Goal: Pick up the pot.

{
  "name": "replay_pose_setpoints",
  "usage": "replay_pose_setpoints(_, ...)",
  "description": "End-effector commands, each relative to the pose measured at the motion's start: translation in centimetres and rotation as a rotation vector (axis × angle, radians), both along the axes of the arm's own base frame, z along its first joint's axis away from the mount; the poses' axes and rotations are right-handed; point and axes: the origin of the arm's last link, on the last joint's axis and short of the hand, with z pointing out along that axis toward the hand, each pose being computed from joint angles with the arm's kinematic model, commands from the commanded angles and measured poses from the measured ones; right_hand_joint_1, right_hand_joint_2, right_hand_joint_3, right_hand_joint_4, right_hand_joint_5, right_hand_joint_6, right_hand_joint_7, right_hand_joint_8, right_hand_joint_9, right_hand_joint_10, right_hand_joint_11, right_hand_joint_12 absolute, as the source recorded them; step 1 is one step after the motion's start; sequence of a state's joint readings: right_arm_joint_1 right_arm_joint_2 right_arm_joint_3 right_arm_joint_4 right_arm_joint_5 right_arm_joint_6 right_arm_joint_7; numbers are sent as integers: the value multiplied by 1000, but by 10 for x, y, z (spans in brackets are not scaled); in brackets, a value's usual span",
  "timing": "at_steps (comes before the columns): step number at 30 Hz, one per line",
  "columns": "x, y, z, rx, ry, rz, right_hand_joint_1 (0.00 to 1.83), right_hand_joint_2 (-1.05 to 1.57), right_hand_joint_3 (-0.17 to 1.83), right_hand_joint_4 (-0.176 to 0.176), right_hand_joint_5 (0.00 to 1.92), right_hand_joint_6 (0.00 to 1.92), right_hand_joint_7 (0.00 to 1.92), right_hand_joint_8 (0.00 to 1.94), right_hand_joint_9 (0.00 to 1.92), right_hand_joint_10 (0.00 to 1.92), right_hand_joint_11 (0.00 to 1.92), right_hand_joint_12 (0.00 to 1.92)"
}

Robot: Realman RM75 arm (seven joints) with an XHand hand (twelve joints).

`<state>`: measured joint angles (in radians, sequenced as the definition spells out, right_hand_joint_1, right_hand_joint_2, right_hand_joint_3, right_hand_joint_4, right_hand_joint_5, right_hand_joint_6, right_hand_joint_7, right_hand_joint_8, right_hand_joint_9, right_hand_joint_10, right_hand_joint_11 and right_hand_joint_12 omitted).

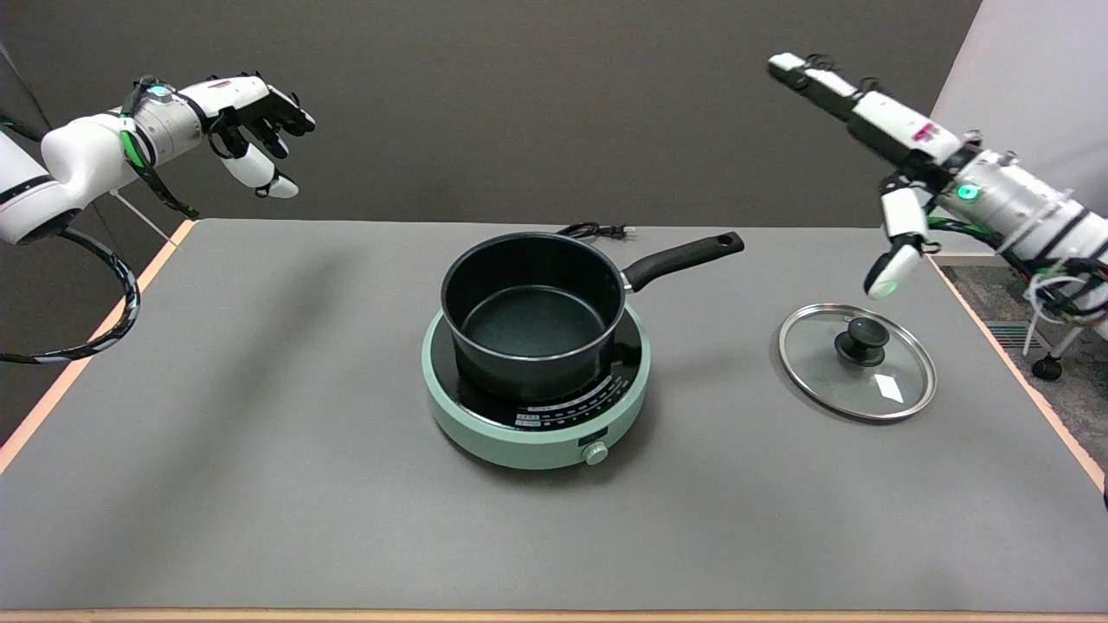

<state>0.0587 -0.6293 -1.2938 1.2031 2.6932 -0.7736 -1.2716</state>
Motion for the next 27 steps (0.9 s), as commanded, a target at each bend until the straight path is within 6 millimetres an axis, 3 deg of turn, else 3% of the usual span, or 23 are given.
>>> replay_pose_setpoints(1,7,-45,-60,-64,605,-77,1317,-992,843,-142,0,0,0,0,0,0,0,0)
replay_pose_setpoints(2,8,-46,-61,-84,634,-70,1299,-1001,855,-162,0,0,0,0,0,0,0,0)
replay_pose_setpoints(3,10,-47,-64,-98,649,-60,1302,-1007,857,-155,0,0,0,0,0,0,0,0)
replay_pose_setpoints(4,13,-47,-68,-112,656,-44,1307,-1016,863,-144,0,0,0,0,0,0,0,0)
replay_pose_setpoints(5,17,-47,-71,-116,650,-32,1315,-1030,884,-103,7,7,7,7,7,7,7,7)
replay_pose_setpoints(6,19,-46,-74,-116,637,-25,1315,-1035,902,-88,11,11,11,11,11,11,11,11)
replay_pose_setpoints(10,28,-42,-91,-113,601,7,1307,-1047,924,-58,19,19,19,19,19,19,19,19)
replay_pose_setpoints(27,1,-42,-137,-199,473,2,1320,-1047,809,-130,31,31,31,31,31,31,31,31)
